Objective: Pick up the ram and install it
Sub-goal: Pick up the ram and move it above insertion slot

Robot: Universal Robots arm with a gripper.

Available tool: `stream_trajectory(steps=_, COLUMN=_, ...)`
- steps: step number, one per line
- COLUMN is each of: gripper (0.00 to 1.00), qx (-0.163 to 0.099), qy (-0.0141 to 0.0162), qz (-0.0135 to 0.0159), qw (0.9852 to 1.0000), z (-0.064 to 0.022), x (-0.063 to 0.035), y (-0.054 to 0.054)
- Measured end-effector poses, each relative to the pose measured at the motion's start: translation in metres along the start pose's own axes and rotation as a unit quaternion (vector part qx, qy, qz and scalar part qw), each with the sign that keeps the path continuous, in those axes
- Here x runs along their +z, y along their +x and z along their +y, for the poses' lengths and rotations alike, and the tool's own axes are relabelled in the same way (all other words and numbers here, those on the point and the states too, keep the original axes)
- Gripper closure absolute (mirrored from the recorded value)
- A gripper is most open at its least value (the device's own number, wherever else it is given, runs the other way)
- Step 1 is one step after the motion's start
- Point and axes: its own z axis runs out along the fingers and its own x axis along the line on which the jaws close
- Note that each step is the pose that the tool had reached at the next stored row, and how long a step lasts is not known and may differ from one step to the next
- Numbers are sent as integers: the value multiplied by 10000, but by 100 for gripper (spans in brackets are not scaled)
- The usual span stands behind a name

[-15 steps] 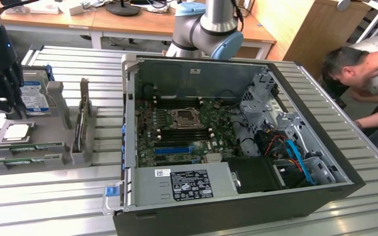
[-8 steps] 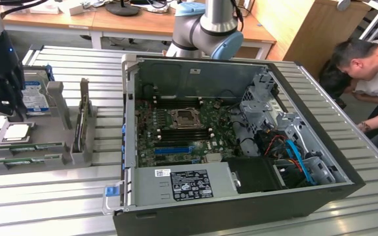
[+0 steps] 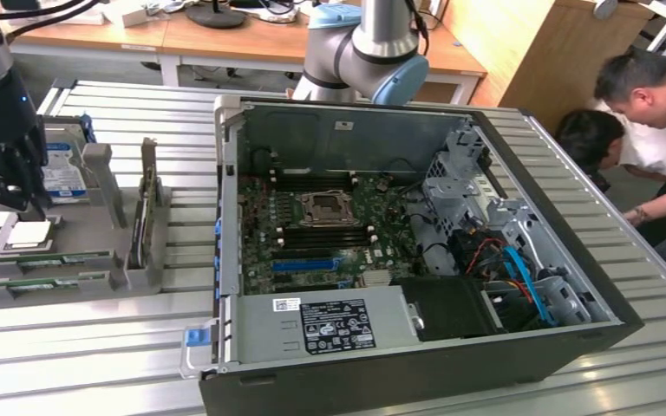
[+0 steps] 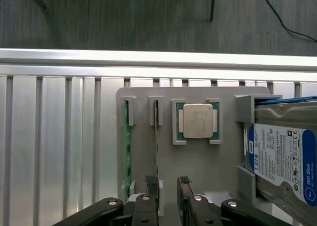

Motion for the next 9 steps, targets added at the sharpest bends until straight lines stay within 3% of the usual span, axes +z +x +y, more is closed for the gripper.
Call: stream_trajectory(steps=9, gripper=70, qx=0, qy=0, qz=0, qw=10000, z=-3, x=106, y=2)
